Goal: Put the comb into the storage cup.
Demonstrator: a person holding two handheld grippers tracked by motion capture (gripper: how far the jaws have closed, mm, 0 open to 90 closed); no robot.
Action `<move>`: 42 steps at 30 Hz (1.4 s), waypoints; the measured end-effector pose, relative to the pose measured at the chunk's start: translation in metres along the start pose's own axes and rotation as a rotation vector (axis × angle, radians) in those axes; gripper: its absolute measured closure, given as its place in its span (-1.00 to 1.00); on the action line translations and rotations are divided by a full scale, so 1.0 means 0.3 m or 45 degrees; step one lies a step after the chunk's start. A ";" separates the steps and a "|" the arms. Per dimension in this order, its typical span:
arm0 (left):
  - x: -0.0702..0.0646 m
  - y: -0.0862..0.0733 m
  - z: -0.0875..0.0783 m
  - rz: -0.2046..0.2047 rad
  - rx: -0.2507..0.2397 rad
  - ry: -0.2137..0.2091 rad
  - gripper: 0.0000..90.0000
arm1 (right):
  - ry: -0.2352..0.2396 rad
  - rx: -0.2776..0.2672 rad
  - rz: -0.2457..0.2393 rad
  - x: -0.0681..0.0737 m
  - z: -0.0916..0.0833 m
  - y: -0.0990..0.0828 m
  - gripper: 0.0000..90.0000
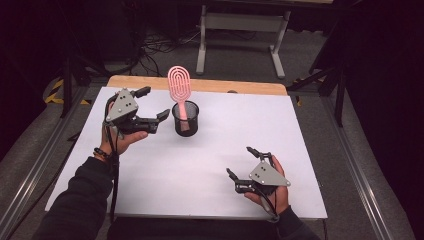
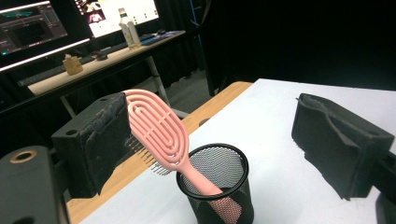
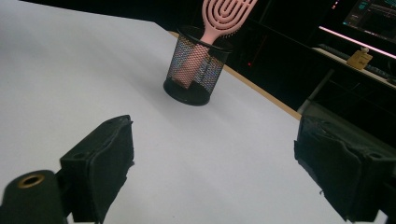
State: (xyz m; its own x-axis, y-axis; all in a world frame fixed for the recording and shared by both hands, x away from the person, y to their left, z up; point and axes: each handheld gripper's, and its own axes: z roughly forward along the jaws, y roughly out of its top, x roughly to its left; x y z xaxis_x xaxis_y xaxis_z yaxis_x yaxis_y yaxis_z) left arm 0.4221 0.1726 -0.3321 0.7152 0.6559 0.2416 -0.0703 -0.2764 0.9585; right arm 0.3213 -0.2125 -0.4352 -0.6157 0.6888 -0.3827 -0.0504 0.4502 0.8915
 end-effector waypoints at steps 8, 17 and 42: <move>0.001 -0.018 -0.012 0.002 0.014 -0.001 -0.73 | -0.002 0.001 0.000 0.004 0.003 0.000 -0.73; 0.008 -0.057 -0.028 -0.016 0.032 0.012 -0.73 | -0.004 0.001 0.001 0.006 0.005 -0.001 -0.75; -0.031 -0.125 -0.097 0.019 0.059 0.018 -0.77 | -0.031 0.001 0.020 0.002 0.005 0.002 -0.93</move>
State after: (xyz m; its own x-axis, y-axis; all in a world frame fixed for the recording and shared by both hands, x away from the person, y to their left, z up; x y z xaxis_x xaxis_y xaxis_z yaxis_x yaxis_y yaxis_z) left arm 0.3979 0.1974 -0.3660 0.7044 0.6611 0.2583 -0.0483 -0.3185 0.9467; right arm 0.3221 -0.2109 -0.4353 -0.5968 0.7096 -0.3746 -0.0404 0.4397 0.8972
